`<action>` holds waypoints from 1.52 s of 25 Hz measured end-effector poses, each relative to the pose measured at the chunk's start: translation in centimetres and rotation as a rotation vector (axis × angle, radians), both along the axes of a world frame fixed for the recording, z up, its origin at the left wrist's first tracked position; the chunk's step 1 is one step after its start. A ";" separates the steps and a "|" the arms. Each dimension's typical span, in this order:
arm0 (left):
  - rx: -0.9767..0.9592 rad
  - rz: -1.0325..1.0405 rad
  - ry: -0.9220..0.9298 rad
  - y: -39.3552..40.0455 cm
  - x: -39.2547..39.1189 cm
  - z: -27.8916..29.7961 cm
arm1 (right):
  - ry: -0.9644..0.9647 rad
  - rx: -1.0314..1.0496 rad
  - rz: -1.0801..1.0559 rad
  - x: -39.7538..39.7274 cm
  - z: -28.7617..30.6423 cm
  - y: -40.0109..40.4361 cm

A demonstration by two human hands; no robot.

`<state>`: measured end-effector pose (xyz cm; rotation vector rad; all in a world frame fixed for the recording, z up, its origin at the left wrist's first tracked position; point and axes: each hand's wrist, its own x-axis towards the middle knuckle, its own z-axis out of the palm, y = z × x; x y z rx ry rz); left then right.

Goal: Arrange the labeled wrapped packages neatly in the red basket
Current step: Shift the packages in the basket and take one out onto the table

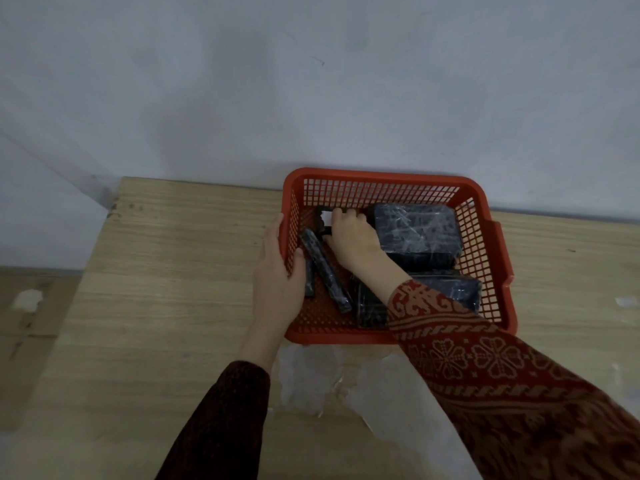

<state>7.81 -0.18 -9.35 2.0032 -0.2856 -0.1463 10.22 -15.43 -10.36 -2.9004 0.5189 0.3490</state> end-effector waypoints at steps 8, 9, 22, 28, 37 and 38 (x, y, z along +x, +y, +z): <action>0.007 -0.009 0.011 -0.1 0.0 0.1 | -0.123 0.033 0.037 0.2 -0.4 -0.4; 0.009 -0.010 0.006 -0.1 0.0 0.1 | -0.134 0.045 0.065 0.3 -0.4 -0.3; 0.135 0.070 -0.391 0.0 -0.9 0.7 | -0.205 0.261 0.335 -10.7 4.0 -5.9; 0.364 -0.307 -0.659 -1.3 -6.9 2.2 | 0.059 0.006 0.232 -14.5 3.6 -7.6; 0.618 -0.374 -0.576 -0.7 -13.7 -0.9 | -0.732 0.134 -0.019 -23.0 10.4 -6.5; 0.629 -0.387 -0.581 -0.6 -13.6 -1.0 | -0.802 0.166 -0.100 -24.4 10.7 -6.6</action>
